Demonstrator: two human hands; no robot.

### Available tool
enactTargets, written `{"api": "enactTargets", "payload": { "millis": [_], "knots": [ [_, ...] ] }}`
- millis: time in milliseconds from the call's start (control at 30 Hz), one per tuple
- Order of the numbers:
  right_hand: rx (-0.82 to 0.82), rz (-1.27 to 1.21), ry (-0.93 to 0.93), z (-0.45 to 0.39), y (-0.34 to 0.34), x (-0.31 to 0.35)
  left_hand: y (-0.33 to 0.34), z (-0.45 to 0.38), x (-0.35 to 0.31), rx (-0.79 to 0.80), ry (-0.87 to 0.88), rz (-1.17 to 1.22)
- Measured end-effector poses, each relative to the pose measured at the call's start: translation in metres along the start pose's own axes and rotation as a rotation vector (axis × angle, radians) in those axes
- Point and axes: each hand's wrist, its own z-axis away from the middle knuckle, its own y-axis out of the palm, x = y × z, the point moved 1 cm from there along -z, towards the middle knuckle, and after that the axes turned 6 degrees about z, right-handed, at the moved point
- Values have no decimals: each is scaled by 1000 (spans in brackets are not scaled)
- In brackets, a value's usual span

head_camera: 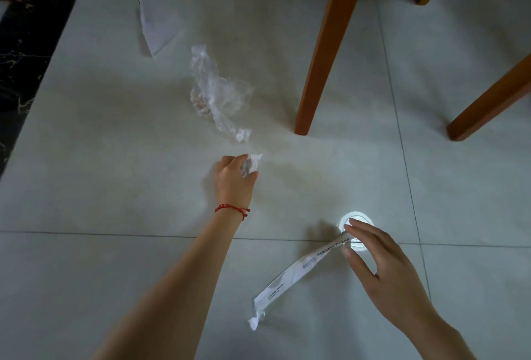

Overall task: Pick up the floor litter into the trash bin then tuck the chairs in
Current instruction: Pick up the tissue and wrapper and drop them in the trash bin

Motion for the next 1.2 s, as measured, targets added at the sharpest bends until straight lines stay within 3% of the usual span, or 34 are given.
{"api": "enactTargets", "payload": {
  "millis": [300,500,733,967,1200],
  "knots": [
    [9,-74,105,9,15,7,-9,34,5,-19,-329,403],
    [-46,-139,297,24,29,8,-13,54,16,58,-385,496],
    [-20,-230,508,15,45,5,-23,55,16,37,-418,608],
    [-64,-321,559,-15,54,16,-41,62,23,-1,-450,691],
    [-78,-160,505,-47,72,34,-56,63,26,-27,-437,706]
  ]
}}
